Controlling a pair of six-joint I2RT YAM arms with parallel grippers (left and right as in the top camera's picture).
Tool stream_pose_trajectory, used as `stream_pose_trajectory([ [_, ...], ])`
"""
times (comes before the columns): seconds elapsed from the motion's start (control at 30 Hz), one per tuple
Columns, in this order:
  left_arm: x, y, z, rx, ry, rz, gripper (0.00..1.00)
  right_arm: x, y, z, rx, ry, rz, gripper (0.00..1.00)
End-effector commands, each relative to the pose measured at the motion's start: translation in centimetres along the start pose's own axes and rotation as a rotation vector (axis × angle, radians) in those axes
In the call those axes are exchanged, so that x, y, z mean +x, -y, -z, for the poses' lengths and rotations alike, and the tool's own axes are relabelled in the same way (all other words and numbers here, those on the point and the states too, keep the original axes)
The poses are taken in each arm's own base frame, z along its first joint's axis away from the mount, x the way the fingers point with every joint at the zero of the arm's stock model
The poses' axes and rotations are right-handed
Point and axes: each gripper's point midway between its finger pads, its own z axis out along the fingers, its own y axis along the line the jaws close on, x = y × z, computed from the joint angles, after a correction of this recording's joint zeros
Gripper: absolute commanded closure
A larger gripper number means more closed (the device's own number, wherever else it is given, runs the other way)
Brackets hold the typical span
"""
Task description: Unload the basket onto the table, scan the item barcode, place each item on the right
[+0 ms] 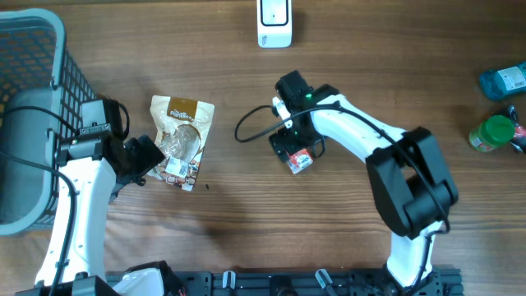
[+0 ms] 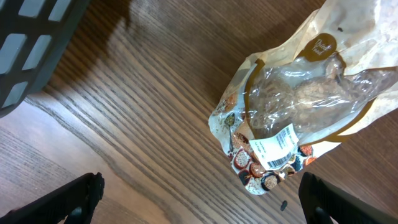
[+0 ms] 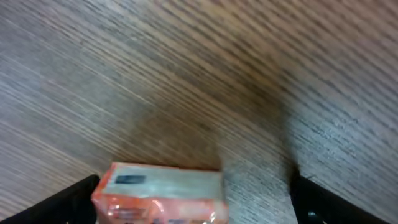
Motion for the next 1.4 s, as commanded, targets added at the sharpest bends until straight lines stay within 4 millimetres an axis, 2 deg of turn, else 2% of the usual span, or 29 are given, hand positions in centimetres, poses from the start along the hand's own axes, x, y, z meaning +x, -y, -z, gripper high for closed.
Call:
stream_pose_trajectory([
  [0.0, -0.2, -0.5, -0.1, -0.019, 0.004, 0.014, 0.0, 2.1, -1.3, -3.4, -0.048, -0.11, -0.003, 0.08],
  [0.07, -0.2, -0.5, -0.1, -0.019, 0.004, 0.014, 0.0, 1.9, -2.0, -3.5, -0.048, -0.102, 0.016, 0.18],
  [0.17, -0.2, -0.5, -0.1, -0.019, 0.004, 0.014, 0.0, 1.9, -2.6, -3.5, -0.078, -0.101, 0.016, 0.42],
  [0.27, -0.2, -0.5, -0.1, -0.019, 0.004, 0.014, 0.0, 1.6, -3.2, -3.4, -0.111, -0.09, 0.017, 0.51],
  [0.3, -0.2, -0.5, -0.1, -0.019, 0.004, 0.014, 0.0, 1.5, -3.4, -3.3, -0.127, -0.086, 0.016, 0.6],
  [0.47, -0.2, -0.5, -0.1, -0.019, 0.004, 0.014, 0.0, 0.4, -4.3, -2.6, -0.175, -0.058, 0.021, 0.67],
  [0.5, -0.2, -0.5, -0.1, -0.019, 0.004, 0.014, 0.0, 0.3, -4.3, -2.6, -0.175, -0.055, 0.023, 0.64],
  [0.53, -0.2, -0.5, -0.1, -0.019, 0.005, 0.014, 0.0, 0.3, -4.3, -2.6, -0.175, -0.054, 0.022, 0.53],
  [0.57, -0.2, -0.5, -0.1, -0.019, 0.005, 0.014, 0.0, 0.3, -4.3, -2.6, -0.174, -0.054, 0.028, 0.27],
  [0.6, -0.2, -0.5, -0.1, -0.019, 0.005, 0.014, 0.0, 0.3, -4.3, -2.6, -0.174, -0.054, 0.038, 0.2],
  [0.67, -0.2, -0.5, -0.1, -0.019, 0.005, 0.014, 0.0, 0.3, -4.2, -2.6, -0.166, -0.053, 0.043, 0.16],
  [0.7, -0.2, -0.5, -0.1, -0.019, 0.005, 0.014, 0.0, 0.3, -3.8, -2.6, -0.147, -0.053, 0.043, 0.16],
  [0.93, -0.2, -0.5, -0.1, -0.019, 0.004, 0.014, 0.0, 0.4, -2.7, -2.7, -0.077, -0.063, -0.03, 0.47],
  [1.1, -0.2, -0.5, -0.1, -0.019, 0.004, 0.014, 0.0, -0.1, -3.0, -2.7, -0.093, -0.041, -0.033, 0.7],
  [1.17, -0.2, -0.5, -0.1, -0.019, 0.004, 0.014, 0.0, -0.7, -3.8, -2.7, -0.14, -0.019, -0.031, 0.74],
  [1.3, -0.2, -0.5, -0.1, -0.019, 0.004, 0.014, 0.0, -1.4, -5.2, -2.2, -0.225, 0.001, -0.026, 0.76],
  [1.33, -0.2, -0.5, -0.1, -0.019, 0.004, 0.014, 0.0, -1.4, -5.2, -2.2, -0.223, 0.003, -0.026, 0.65],
  [1.37, -0.2, -0.5, -0.1, -0.019, 0.005, 0.014, 0.0, -1.6, -5.0, -2.1, -0.215, 0.007, -0.027, 0.44],
])
